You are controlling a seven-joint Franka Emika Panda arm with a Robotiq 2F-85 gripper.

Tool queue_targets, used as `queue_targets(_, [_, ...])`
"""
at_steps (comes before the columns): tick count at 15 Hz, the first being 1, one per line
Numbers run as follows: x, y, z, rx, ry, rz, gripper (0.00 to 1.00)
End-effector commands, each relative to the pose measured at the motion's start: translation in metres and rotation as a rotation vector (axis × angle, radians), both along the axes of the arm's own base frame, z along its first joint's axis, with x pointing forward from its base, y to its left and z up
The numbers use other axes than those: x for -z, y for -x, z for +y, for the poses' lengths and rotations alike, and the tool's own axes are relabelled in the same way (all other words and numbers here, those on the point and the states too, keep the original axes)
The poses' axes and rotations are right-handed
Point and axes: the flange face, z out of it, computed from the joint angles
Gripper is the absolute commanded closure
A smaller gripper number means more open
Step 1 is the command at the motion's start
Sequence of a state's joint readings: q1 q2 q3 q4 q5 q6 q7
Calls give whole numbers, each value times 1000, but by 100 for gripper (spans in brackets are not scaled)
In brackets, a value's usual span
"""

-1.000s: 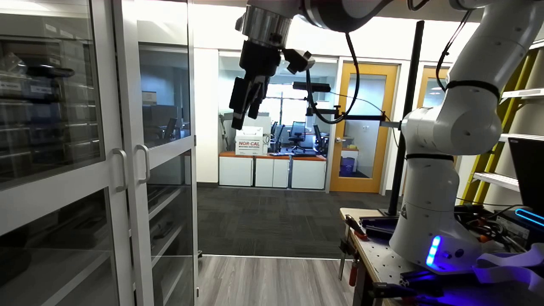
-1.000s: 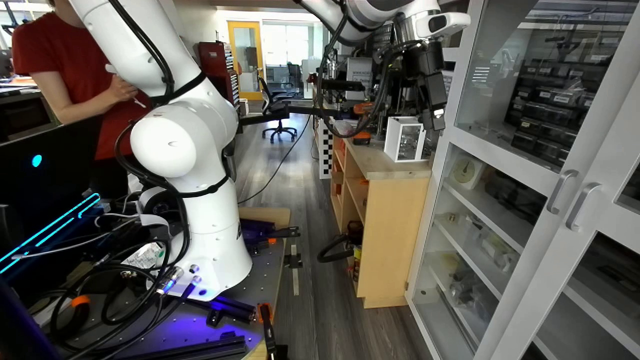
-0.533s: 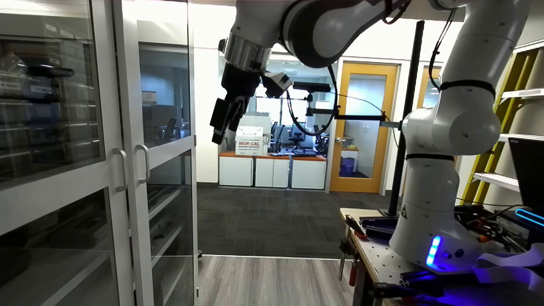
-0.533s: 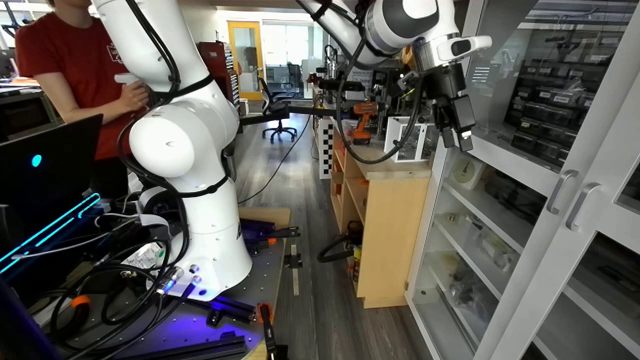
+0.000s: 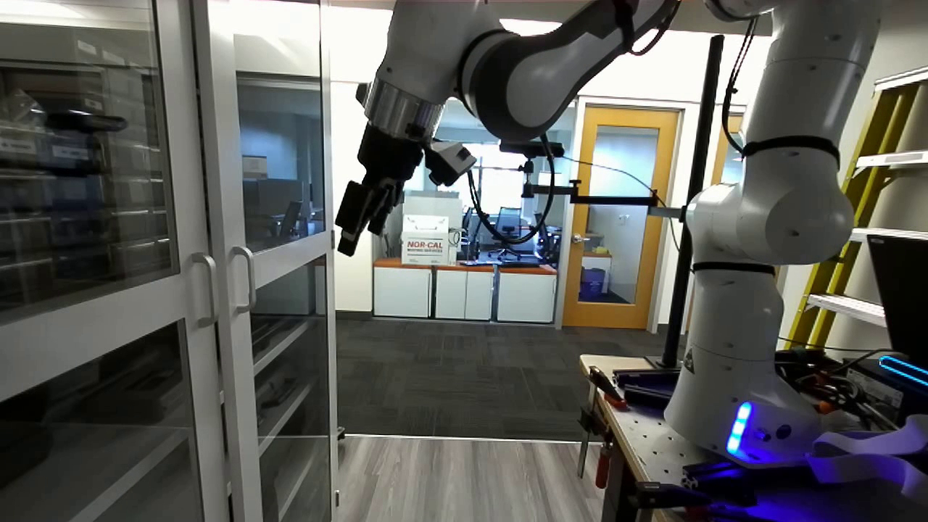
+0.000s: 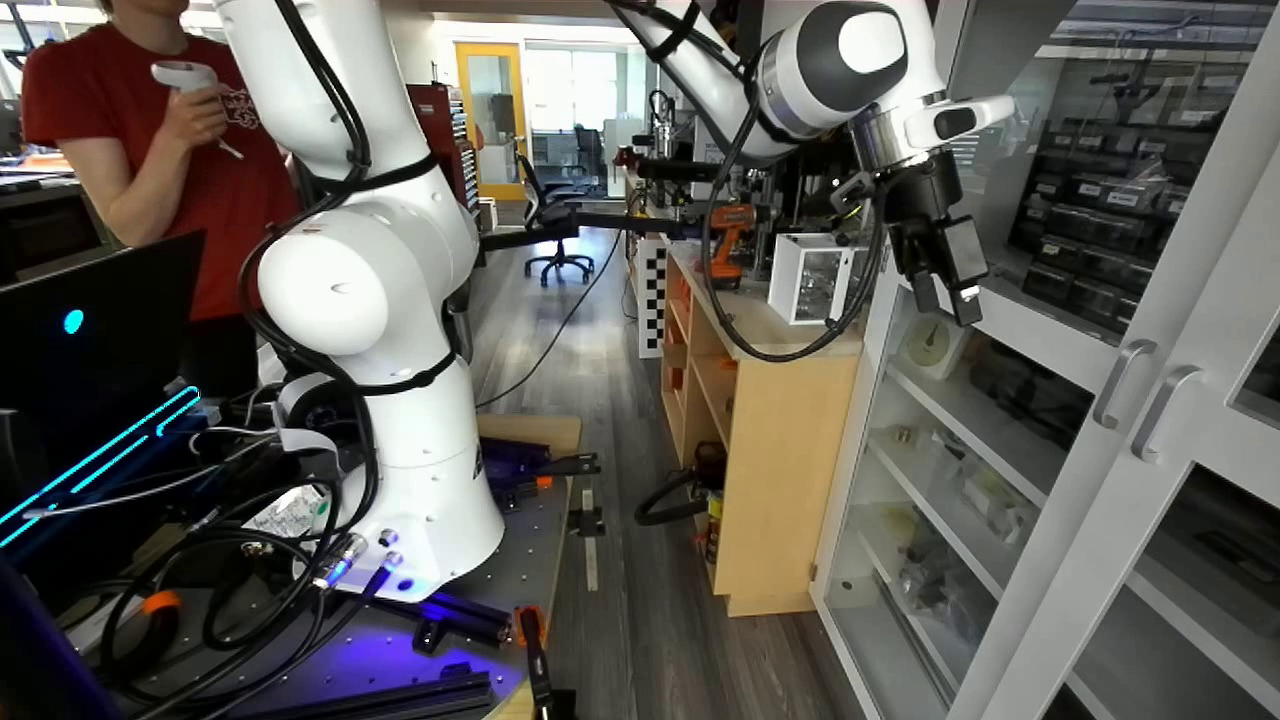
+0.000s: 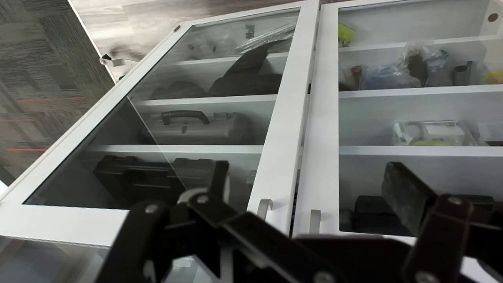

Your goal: Open the right cabinet door

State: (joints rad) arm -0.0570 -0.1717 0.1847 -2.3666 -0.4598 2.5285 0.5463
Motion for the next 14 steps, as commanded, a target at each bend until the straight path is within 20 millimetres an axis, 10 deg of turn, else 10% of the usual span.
queue_targets(1, [-1,0,0,0,-1,0,0])
queue_targets(14, [16,-35,-27,-39,-35,-155,0])
